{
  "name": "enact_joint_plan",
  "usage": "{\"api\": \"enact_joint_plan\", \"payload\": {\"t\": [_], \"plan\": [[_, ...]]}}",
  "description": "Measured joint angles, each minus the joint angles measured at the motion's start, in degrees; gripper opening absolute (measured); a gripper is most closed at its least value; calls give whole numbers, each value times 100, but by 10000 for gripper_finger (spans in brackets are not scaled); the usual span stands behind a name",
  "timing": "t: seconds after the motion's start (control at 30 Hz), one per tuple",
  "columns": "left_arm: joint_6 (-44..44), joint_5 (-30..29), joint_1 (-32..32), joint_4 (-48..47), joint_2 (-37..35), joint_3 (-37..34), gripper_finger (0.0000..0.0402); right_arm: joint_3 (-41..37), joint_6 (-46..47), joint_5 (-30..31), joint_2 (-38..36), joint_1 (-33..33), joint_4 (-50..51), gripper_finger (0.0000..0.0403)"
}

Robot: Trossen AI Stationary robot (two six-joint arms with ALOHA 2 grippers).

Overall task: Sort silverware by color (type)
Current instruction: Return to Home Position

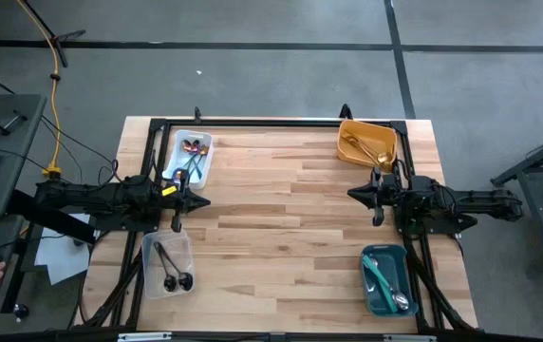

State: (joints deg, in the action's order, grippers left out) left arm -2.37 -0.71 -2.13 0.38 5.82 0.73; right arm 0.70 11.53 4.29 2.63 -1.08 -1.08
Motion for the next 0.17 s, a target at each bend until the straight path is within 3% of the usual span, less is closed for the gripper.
{"api": "enact_joint_plan", "payload": {"t": [0.17], "plan": [[0, 2, 0, 0, 0, 0, 0, -2, 0, 0, 0, -2, 0, 21]]}}
